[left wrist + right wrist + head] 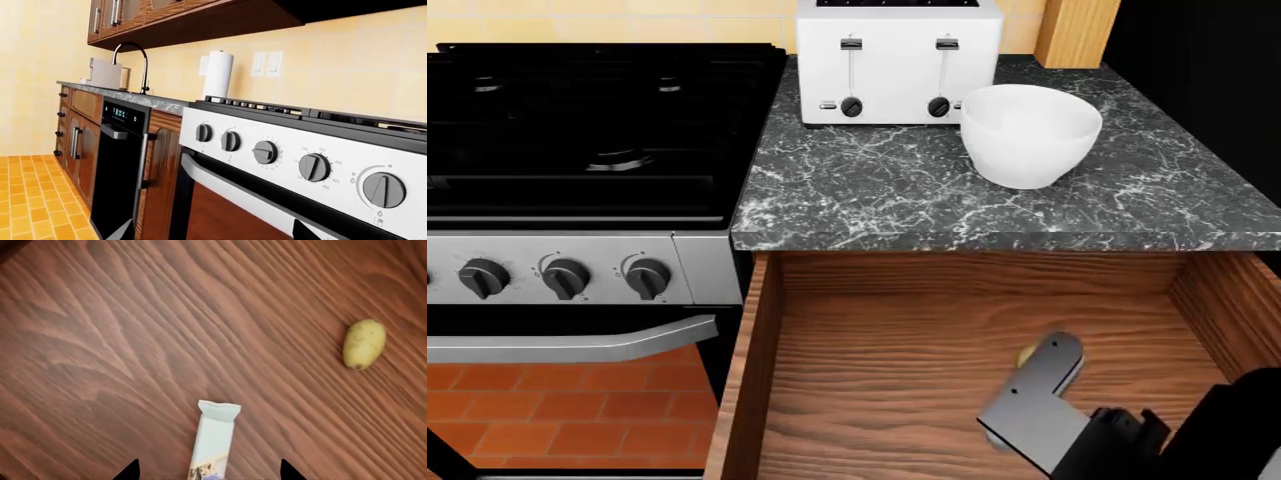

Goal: Place the bar in the bowl and close the drawer.

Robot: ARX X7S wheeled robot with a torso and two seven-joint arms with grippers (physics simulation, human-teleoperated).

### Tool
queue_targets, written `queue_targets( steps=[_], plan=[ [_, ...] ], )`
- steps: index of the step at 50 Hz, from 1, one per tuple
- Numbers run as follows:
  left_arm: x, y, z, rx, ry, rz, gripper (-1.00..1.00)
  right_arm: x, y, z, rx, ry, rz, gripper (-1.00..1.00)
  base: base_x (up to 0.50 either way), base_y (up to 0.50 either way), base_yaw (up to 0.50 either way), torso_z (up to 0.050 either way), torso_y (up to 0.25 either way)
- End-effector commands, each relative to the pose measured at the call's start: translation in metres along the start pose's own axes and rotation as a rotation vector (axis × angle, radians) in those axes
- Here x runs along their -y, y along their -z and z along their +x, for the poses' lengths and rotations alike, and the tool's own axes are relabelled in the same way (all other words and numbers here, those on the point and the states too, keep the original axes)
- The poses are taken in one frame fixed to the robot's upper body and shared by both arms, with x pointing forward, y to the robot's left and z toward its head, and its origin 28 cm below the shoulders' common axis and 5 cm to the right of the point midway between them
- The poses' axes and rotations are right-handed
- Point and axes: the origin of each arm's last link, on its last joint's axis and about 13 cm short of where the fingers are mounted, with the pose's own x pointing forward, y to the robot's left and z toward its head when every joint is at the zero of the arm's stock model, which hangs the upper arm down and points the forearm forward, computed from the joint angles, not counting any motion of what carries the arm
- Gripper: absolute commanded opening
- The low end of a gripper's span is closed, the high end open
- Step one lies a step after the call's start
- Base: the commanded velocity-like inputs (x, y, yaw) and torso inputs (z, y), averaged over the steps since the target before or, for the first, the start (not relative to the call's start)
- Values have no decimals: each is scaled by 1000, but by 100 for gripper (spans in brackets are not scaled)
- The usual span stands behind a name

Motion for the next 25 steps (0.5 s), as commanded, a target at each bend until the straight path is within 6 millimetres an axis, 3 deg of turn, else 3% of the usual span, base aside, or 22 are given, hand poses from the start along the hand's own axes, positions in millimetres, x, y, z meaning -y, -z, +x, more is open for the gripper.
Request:
queue_targets(
  steps=[1,25],
  plan=[
    [-1,1,-1,-1,-1,2,100,1,4,10,-20,-15,38,100,0,0,0,0,0],
    [-2,3,-1,-6,2,6,100,11,2,36,-37,-50,159,100,0,0,0,0,0]
  ],
)
